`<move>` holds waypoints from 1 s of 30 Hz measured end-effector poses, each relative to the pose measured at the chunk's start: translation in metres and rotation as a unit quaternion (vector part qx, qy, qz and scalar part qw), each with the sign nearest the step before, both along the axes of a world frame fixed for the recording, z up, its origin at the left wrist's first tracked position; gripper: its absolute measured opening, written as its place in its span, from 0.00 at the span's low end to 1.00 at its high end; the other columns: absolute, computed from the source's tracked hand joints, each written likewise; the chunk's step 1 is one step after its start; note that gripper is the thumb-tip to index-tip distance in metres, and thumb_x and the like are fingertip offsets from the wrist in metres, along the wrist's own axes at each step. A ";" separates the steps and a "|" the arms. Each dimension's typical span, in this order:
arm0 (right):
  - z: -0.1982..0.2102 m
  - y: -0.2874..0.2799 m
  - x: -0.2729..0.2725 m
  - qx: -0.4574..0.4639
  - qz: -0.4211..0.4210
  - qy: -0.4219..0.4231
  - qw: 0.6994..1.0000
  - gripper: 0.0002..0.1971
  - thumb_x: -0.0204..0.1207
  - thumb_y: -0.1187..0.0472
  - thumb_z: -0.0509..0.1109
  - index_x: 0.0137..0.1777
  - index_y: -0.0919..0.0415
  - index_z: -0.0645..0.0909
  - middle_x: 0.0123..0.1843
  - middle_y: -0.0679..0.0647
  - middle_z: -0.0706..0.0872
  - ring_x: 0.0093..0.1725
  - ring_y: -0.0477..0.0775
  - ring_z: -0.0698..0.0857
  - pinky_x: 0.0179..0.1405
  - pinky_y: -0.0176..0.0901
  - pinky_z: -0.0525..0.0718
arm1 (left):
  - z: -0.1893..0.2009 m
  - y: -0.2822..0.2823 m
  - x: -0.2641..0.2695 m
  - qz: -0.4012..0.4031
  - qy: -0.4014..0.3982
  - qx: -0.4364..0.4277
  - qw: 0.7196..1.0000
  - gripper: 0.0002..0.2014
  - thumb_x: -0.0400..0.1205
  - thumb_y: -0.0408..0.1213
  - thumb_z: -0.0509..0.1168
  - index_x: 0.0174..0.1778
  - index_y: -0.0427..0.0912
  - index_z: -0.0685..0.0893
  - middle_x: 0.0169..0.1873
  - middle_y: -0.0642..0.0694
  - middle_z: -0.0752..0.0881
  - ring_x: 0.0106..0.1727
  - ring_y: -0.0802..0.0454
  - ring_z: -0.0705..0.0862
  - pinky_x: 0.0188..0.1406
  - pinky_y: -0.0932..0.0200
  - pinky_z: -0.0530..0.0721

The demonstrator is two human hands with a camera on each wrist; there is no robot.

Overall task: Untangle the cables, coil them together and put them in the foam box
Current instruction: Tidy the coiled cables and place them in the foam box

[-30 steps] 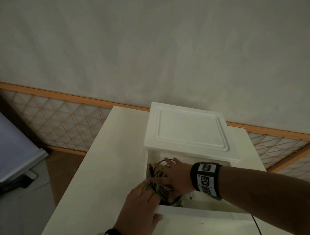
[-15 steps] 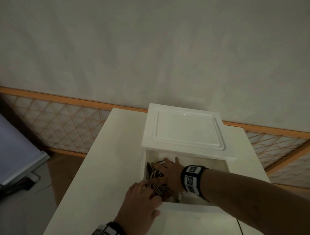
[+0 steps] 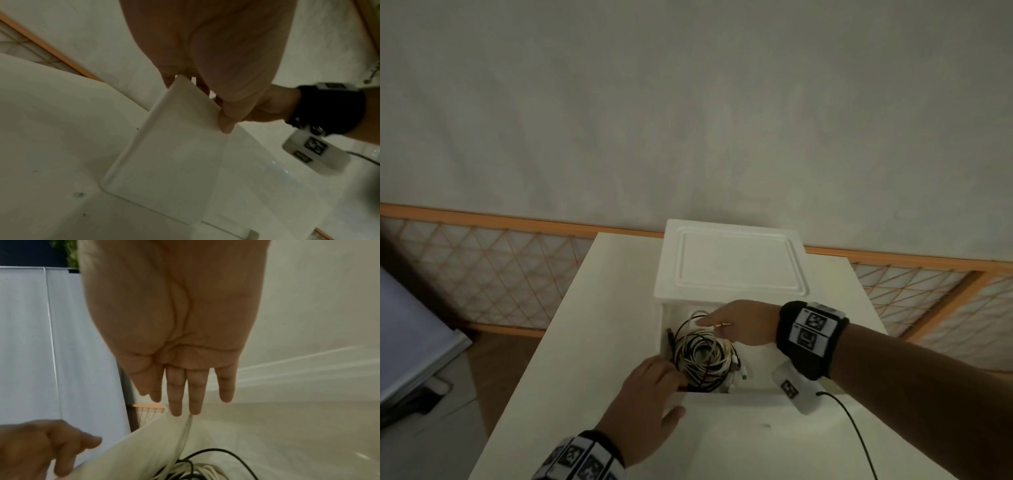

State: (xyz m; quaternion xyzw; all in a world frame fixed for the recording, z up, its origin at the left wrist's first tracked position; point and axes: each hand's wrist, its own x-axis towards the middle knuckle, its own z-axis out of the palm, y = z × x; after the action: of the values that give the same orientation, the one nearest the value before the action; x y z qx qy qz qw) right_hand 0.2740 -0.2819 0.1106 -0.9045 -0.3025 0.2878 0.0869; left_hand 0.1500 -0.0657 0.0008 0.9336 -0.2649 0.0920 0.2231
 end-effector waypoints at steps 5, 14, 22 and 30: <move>-0.001 -0.048 -0.050 -0.081 0.030 -0.026 0.996 0.34 0.79 0.40 0.63 0.83 0.46 0.57 0.81 0.49 0.67 0.79 0.52 0.66 0.77 0.45 0.61 | -0.003 0.016 -0.005 0.006 0.013 -0.023 1.000 0.14 0.73 0.51 0.65 0.54 0.61 0.77 0.53 0.62 0.81 0.65 0.58 0.76 0.65 0.62 0.77; -0.042 -0.074 -0.071 -0.179 -0.021 -0.174 0.968 0.24 0.82 0.51 0.62 0.78 0.48 0.67 0.72 0.50 0.77 0.68 0.58 0.77 0.68 0.53 0.72 | 0.010 0.017 0.030 0.010 0.010 0.058 0.998 0.14 0.74 0.49 0.61 0.50 0.52 0.88 0.43 0.56 0.86 0.49 0.53 0.85 0.47 0.58 0.87; -0.067 -0.058 -0.052 -0.036 -0.293 -0.323 0.899 0.39 0.72 0.52 0.73 0.81 0.51 0.60 0.85 0.60 0.53 0.83 0.64 0.55 0.80 0.59 0.52 | 0.041 -0.011 0.088 0.109 0.026 0.162 0.980 0.34 0.53 0.39 0.86 0.57 0.45 0.87 0.69 0.37 0.80 0.70 0.32 0.78 0.64 0.42 0.79; -0.074 -0.068 -0.035 0.303 -0.733 -0.092 0.601 0.53 0.69 0.58 0.77 0.84 0.63 0.40 0.83 0.66 0.33 0.82 0.69 0.50 0.80 0.57 0.57 | 0.027 -0.012 0.093 0.174 0.040 0.056 0.982 0.36 0.74 0.38 0.75 0.78 0.40 0.68 0.81 0.37 0.62 0.80 0.36 0.64 0.75 0.44 0.67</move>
State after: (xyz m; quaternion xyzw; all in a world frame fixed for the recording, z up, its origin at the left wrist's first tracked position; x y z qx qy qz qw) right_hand 0.2389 -0.3502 0.0363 -0.7661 0.3861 -0.0660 0.5095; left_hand 0.2427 -0.0781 0.0281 0.9793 -0.0936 0.0768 0.1619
